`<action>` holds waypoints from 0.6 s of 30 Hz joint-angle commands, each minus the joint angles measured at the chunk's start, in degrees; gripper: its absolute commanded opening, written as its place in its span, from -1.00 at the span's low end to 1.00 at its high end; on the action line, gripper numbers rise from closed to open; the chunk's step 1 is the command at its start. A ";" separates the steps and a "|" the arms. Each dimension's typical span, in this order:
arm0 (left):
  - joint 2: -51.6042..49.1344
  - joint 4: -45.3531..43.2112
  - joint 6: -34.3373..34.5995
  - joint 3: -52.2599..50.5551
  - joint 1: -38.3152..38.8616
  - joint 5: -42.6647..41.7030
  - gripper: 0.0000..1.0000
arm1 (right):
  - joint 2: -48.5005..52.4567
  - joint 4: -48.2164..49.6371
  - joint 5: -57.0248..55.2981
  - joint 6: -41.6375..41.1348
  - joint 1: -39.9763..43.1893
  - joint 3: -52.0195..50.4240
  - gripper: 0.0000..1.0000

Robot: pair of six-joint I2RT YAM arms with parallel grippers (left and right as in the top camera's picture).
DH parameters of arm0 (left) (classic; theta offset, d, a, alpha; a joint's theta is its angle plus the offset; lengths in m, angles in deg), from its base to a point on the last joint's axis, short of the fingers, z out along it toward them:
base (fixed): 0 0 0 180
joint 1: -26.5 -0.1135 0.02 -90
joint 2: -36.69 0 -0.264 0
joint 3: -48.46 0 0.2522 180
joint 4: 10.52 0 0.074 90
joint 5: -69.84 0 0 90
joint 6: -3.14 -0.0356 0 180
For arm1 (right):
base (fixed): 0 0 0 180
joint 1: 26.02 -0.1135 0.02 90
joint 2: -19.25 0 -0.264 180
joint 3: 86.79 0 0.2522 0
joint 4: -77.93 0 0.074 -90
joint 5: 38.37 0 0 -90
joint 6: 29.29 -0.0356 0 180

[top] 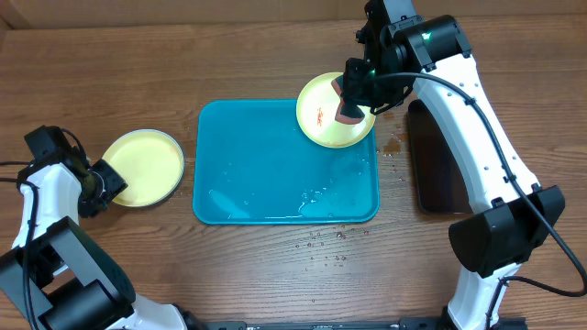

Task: Clean dirty plates on tray and stack at the side
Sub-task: 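Pinch the upper yellow plate's rim with the left gripper and tilt it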

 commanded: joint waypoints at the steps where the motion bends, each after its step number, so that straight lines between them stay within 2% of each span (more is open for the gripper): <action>1: 0.09 1.03 -4.94 3.32 0.15 -9.11 0.04 | -0.44 0.17 -0.15 0.87 0.11 0.98 -0.93; 6: 0.09 5.86 -11.06 11.08 3.52 -19.52 -0.07 | -0.44 0.22 -0.15 0.87 0.61 1.01 -0.93; 10: 0.09 8.39 -11.15 15.63 10.43 -19.91 -0.06 | -0.46 0.07 -0.13 0.87 2.23 1.01 -0.92; 13: 0.09 7.52 -9.20 16.57 17.57 -19.91 -0.02 | -0.46 -0.28 -0.13 0.87 3.67 1.09 -0.93; 15: 0.04 5.81 -6.69 16.57 23.37 -19.87 0.08 | -0.46 -0.44 -0.13 0.87 4.94 1.09 -0.93; 18: -0.59 1.16 -2.80 16.57 32.39 -19.45 0.15 | -0.46 -0.59 -0.11 0.90 6.86 1.09 -0.92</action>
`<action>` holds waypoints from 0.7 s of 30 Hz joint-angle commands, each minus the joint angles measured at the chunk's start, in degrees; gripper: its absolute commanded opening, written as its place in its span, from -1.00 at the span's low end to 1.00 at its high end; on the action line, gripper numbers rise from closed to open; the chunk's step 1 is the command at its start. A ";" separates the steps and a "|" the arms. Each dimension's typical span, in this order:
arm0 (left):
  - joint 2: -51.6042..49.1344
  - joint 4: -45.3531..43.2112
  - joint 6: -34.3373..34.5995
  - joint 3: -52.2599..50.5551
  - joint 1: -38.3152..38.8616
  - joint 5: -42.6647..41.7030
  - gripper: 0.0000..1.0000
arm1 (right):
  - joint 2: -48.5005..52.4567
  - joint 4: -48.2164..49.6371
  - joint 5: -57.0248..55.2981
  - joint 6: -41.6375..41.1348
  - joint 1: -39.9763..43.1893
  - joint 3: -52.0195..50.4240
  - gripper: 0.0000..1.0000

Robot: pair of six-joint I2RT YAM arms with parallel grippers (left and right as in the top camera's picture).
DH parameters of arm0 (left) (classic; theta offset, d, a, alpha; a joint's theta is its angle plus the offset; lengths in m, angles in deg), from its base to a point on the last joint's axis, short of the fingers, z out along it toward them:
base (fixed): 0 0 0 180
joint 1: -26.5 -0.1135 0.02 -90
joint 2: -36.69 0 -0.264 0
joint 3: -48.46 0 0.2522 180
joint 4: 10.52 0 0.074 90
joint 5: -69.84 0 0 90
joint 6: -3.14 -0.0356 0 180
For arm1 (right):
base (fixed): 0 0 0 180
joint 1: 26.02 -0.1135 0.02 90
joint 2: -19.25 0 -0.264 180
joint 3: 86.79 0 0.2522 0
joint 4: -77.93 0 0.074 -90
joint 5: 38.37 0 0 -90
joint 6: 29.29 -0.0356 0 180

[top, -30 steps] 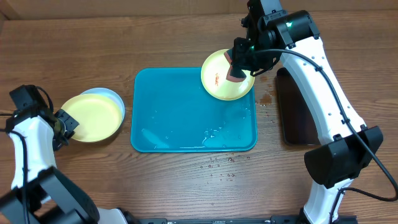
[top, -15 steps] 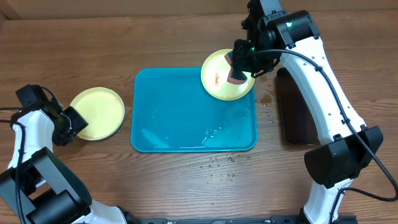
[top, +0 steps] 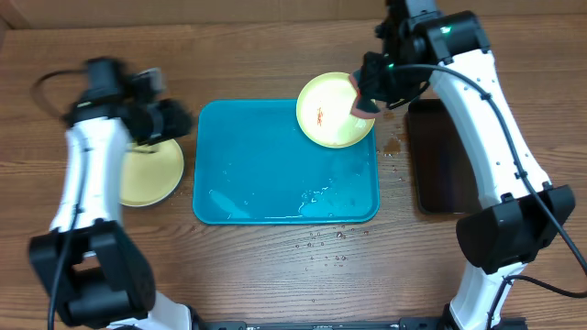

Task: Clean dirty plates on tray and stack at the side
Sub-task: 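Pinch the upper yellow plate's rim with the left gripper and tilt it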

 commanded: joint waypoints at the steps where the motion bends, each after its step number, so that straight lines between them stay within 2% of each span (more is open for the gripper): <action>1: -0.98 -3.85 5.68 1.20 8.83 -0.81 0.15 | -0.46 -0.02 -0.09 0.31 2.08 1.09 -0.93; 5: -7.30 -7.61 9.01 6.60 17.57 1.73 0.18 | -0.46 -0.48 0.09 0.92 3.58 1.09 -0.93; 13: -25.51 -4.85 9.66 24.35 24.06 3.91 0.20 | -0.46 -1.36 -0.02 2.19 3.72 1.09 -0.93; 21: -31.15 -4.96 10.49 26.75 27.74 10.78 0.05 | -0.46 -1.44 -0.13 2.19 3.72 1.09 -0.93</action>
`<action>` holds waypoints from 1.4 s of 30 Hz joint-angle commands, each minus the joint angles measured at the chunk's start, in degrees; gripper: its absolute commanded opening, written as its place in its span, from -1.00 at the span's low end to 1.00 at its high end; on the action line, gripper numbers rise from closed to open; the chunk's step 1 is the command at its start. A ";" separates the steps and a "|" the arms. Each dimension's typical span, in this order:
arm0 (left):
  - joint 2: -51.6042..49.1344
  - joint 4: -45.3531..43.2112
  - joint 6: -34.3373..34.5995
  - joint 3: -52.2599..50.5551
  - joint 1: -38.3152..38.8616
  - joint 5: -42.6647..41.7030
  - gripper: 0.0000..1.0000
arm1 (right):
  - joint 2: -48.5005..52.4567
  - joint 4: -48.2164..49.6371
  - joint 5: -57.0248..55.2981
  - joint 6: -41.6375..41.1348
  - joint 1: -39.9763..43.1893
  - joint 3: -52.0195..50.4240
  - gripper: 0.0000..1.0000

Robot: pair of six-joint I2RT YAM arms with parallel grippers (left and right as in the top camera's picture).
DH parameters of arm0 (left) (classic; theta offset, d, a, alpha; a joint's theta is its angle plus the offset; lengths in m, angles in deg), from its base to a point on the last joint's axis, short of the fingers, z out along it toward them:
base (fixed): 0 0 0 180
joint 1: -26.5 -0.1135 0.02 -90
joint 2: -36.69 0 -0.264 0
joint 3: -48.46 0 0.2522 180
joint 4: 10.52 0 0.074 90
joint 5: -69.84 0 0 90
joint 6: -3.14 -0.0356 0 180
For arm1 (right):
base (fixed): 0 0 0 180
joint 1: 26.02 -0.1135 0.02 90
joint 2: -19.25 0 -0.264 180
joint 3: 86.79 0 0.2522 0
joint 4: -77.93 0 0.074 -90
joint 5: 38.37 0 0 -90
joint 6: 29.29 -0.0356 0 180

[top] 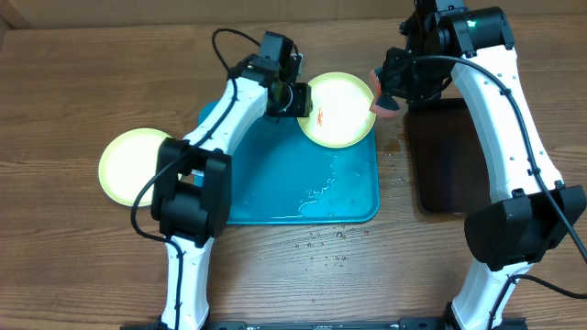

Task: Clean dirty plates on tray and stack at the side
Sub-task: 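Pinch the upper yellow plate's rim with the left gripper and tilt it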

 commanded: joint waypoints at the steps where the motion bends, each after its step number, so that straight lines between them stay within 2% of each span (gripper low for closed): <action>1: -1.75 -0.02 0.96 2.27 1.68 5.68 0.04 | -0.46 0.22 -0.17 0.44 -0.04 1.09 -0.93; 4: -3.15 0.07 1.01 2.27 2.29 7.85 -0.05 | -0.46 0.13 -0.20 0.44 -0.04 1.09 -0.93; 5: -3.78 0.11 1.01 2.27 2.38 8.09 -0.15 | -0.46 0.11 -0.22 0.44 -0.04 1.09 -0.93; 10: -4.52 0.17 3.17 2.27 2.38 8.81 -0.91 | -0.46 0.09 -0.20 0.44 -0.04 1.09 -0.93; 13: -4.46 1.27 3.13 2.40 2.16 9.35 -0.92 | -0.46 0.02 -0.20 0.46 -0.04 1.09 -0.93; 20: -4.33 21.42 1.92 7.39 -0.96 9.38 -0.92 | -0.39 -1.01 0.04 2.08 -1.86 0.13 -0.93; 25: -4.33 31.80 -1.84 6.99 -3.43 7.19 -0.92 | 0.31 3.34 0.70 -1.60 -6.05 -3.58 -0.93; 29: -4.33 32.26 -2.78 6.16 -5.42 5.73 -0.91 | 0.33 10.51 2.78 -5.97 -10.19 -9.16 -0.93; 37: -4.33 29.11 -6.32 0.24 -9.33 -4.15 -0.92 | 0.33 26.86 7.17 -12.57 -17.14 -21.99 -0.93; 42: -4.33 25.38 -8.48 -6.01 -9.79 -9.64 -0.92 | 3.45 31.10 7.72 -13.86 -18.93 -23.87 -0.93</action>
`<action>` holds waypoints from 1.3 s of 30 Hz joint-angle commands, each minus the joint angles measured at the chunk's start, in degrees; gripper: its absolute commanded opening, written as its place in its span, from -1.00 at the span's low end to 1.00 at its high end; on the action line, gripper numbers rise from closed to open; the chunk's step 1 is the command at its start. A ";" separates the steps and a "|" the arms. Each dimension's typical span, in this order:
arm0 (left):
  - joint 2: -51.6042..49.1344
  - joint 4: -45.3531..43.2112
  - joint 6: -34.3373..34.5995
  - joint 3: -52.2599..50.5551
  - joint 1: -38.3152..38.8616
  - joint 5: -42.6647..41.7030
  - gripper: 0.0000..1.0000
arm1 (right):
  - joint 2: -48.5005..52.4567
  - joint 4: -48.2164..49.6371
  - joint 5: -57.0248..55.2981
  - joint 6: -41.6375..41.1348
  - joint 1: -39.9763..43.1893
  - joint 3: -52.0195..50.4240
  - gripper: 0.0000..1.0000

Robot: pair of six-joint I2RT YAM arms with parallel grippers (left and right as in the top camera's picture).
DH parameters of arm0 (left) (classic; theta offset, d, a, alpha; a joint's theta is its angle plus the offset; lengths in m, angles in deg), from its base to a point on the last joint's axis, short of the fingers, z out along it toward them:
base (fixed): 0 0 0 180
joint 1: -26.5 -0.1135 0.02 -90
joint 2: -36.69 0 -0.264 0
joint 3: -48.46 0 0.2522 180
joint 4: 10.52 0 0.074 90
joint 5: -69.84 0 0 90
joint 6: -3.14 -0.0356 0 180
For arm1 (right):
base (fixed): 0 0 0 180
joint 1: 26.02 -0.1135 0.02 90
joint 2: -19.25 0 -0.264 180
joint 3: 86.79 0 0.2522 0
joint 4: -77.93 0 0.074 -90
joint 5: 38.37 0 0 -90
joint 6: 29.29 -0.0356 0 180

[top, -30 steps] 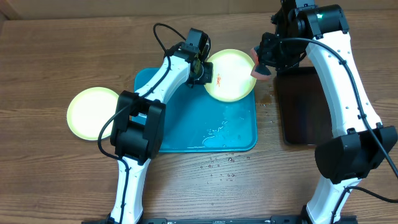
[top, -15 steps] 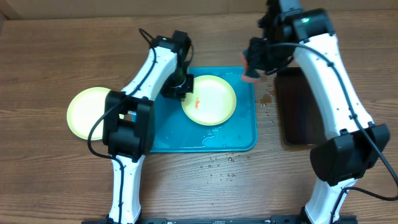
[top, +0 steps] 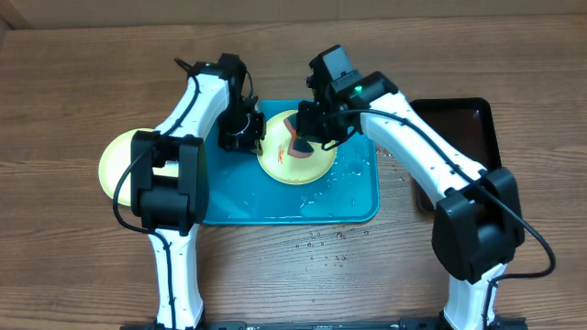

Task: Clean dirty plates on tray and stack at the side
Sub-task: 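Pinch the upper yellow plate's rim with the left gripper and tilt it, then scrub the upper yellow plate's stain with the sponge, right gripper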

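A yellow dirty plate [top: 307, 168] with an orange smear lies in the middle back of the blue tray [top: 275, 209]. My left gripper [top: 251, 137] is at the plate's left rim and looks shut on it. From the right, my right gripper [top: 305, 137] reaches over the plate, shut on a brown and pink sponge [top: 301, 149] that rests on the plate's face. A second yellow plate [top: 115, 167] lies on the table left of the tray, partly hidden by the left arm.
A dark rectangular tray [top: 459, 128] sits on the table right of the blue tray. The blue tray's floor is wet near its right side, and water drops [top: 323, 242] dot the wood in front of it.
The dirty plate has shifted from the tray's back right corner toward its middle, with my left gripper at its left rim. My right gripper and sponge have moved from right of the plate onto it.
First my left gripper was by the side plate on the table while the sponge lay on the dirty plate. Then the left arm was above the side plate. Then it was at the dirty plate's left rim with the sponge off to the right. Now the sponge is back on the shifted plate.
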 commanded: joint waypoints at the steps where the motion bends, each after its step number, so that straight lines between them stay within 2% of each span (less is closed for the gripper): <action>1: -1.51 -1.66 -3.02 -4.90 0.33 -5.60 -0.91 | 3.28 1.60 1.81 -1.79 -0.55 -0.22 -0.93; 8: -1.51 -2.43 -3.23 -5.35 0.33 -6.32 -0.91 | 8.85 5.35 3.45 -1.95 -0.61 -0.20 -0.93; 19: -1.51 -2.56 -3.61 -5.35 0.33 -6.25 -0.91 | 15.91 8.28 3.67 -8.79 -3.80 -0.20 -0.93; 22: -1.51 -2.62 -3.58 -5.35 0.09 -6.05 -0.92 | 15.89 4.87 -2.25 -9.27 -4.26 -0.04 -0.93; 28: -1.51 -2.21 -3.58 -5.35 -1.36 -5.90 -0.92 | 15.87 -3.87 -20.85 -9.27 -3.52 3.34 -0.92; 33: -1.51 -2.12 -3.63 -5.35 -2.27 -5.86 -0.91 | 15.87 -6.91 -32.39 -8.87 -3.02 6.40 -0.92; 36: -1.51 -2.19 -3.63 -5.35 -2.32 -5.84 -0.92 | 15.87 -7.19 -36.46 -8.57 -3.17 7.43 -0.93; 39: -1.51 -2.19 -3.65 -5.35 -2.29 -5.66 -0.92 | 15.87 -5.70 -35.60 -7.02 -3.52 7.91 -0.93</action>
